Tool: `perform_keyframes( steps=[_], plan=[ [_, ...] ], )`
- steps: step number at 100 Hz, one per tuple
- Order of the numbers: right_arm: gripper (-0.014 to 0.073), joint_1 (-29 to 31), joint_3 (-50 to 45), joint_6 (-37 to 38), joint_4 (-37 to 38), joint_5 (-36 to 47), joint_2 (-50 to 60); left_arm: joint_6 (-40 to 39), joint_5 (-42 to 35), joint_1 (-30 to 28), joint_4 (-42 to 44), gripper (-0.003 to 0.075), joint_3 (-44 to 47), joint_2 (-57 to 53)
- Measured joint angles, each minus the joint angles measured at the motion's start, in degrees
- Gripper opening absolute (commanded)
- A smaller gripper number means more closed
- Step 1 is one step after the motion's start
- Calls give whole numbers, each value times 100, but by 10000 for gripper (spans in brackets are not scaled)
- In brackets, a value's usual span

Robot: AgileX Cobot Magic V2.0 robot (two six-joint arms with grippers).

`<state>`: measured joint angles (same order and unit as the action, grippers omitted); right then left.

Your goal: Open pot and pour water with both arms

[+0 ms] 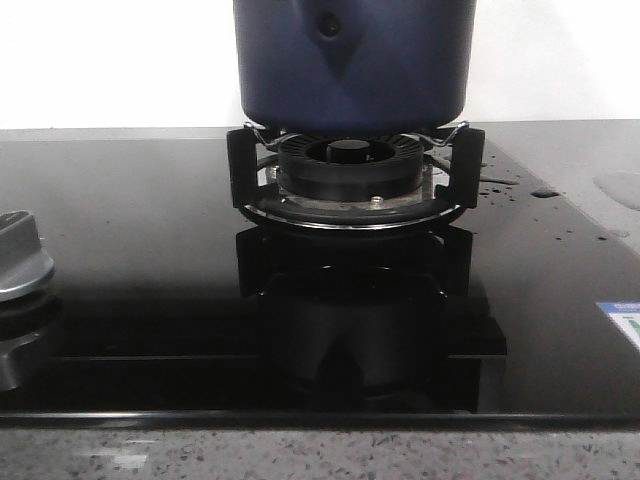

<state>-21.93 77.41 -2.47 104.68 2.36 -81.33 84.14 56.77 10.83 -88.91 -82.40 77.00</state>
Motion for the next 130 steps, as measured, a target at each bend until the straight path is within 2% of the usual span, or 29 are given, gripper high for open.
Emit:
perform_keyframes(
  steps=[26, 33, 43, 62, 71, 81, 90, 105, 118, 130],
  plan=[
    [80, 0, 0, 72, 12, -14, 0, 0, 0, 0, 9, 275, 0, 0],
    [80, 0, 0, 507, -61, -14, 0, 0, 0, 0, 9, 275, 0, 0],
    [80, 0, 0, 1511, -404, -174, 0, -8, 0, 0, 9, 275, 0, 0],
    [80, 0, -11, 3097, -1742, -1394, 0, -8, 0, 0, 44, 275, 0, -12],
    [80, 76, -33, 3430, -2556, -1922, 114, -8, 0, 0, 44, 275, 0, -12],
    [80, 292, -249, 3528, -3357, -2020, 463, -8, 3, 0, 44, 275, 0, -12],
    [80, 558, -675, 3600, -3751, -1916, 861, -8, 3, 0, 58, 275, 0, -12],
    [80, 1112, -1814, 4062, -3926, -1506, 1454, -8, 13, 0, 146, 275, 0, -12],
    [80, 1853, -2945, 4746, -3951, -552, 1805, -8, 13, 0, 183, 275, 0, -12],
    [80, 2529, -3839, 4991, -3967, 444, 1844, -8, 13, 0, 205, 275, 0, -1]
  ],
)
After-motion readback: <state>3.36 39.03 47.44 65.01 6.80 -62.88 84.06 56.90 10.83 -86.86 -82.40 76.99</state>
